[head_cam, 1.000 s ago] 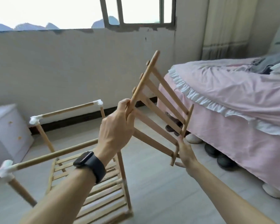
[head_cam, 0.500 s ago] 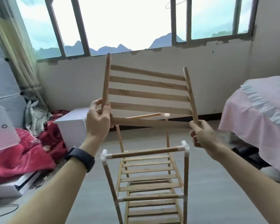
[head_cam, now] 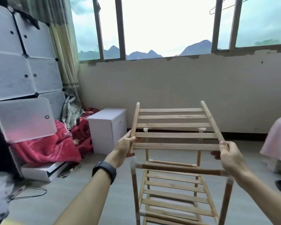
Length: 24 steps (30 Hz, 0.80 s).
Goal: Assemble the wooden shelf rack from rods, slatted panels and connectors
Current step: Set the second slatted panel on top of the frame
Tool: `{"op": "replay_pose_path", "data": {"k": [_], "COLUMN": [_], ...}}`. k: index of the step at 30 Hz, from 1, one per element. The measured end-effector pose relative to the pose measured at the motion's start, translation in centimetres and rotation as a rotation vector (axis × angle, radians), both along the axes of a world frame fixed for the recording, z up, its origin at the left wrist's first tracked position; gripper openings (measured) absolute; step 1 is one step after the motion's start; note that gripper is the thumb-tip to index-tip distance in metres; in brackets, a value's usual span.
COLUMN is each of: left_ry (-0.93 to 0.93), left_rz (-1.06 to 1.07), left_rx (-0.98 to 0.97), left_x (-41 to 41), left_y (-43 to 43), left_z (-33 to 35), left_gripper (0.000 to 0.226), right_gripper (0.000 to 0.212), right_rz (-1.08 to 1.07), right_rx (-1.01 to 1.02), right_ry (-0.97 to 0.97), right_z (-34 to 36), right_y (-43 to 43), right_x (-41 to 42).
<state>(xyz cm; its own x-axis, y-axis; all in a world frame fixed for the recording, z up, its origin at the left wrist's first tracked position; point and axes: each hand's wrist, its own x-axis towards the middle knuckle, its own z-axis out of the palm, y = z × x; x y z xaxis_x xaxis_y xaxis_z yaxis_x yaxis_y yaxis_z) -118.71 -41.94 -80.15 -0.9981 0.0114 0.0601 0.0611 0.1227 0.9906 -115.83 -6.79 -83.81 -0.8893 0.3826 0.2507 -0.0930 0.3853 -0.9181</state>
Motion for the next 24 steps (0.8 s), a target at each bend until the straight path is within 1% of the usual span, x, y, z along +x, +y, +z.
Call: {"op": "replay_pose_path", "data": {"k": [3, 6, 9, 12, 15, 18, 21, 23, 24], "left_ry": [-0.039, -0.133, -0.191, -0.187, -0.184, -0.161, -0.076, -0.064, -0.066], "left_rz": [0.012, -0.003, 0.065, 0.176, 0.217, 0.198, 0.312, 0.412, 0.451], "left_rx": [0.008, 0.09, 0.13, 0.138, 0.03, 0.092, 0.131, 0.121, 0.14], "left_x": [-1.6, -2.9, -3.7, -4.2, -3.5, -1.7, -0.2, 0.2, 0.3], "left_y": [0.3, 1.0, 1.9, 2.2, 1.9, 2.1, 2.4, 3.1, 3.5], "left_z": [-1.5, -3.0, -4.0, -4.5, -5.4, -7.0, -8.3, -8.5, -8.4], "left_gripper": [0.038, 0.034, 0.027, 0.028, 0.033, 0.034, 0.039, 0.032, 0.03], "right_gripper": [0.032, 0.029, 0.026, 0.024, 0.024, 0.025, 0.029, 0.031, 0.029], "right_rz": [0.039, 0.038, 0.048, 0.016, -0.01, -0.027, -0.028, -0.023, -0.018], "right_rx": [0.029, 0.005, -0.019, -0.034, -0.061, -0.089, -0.17, -0.199, -0.176], "right_ry": [-0.047, -0.155, -0.246, -0.226, -0.195, -0.188, -0.201, -0.248, -0.277], "right_z": [-0.6, -1.5, -2.4, -2.8, -3.1, -3.0, -2.5, -2.2, -2.2], "right_y": [0.7, 1.1, 1.1, 1.1, 1.1, 1.0, 0.6, 0.5, 0.5], "right_x": [-0.6, -1.2, -1.6, -1.6, -1.4, -1.4, -0.9, -0.6, -0.4]}}
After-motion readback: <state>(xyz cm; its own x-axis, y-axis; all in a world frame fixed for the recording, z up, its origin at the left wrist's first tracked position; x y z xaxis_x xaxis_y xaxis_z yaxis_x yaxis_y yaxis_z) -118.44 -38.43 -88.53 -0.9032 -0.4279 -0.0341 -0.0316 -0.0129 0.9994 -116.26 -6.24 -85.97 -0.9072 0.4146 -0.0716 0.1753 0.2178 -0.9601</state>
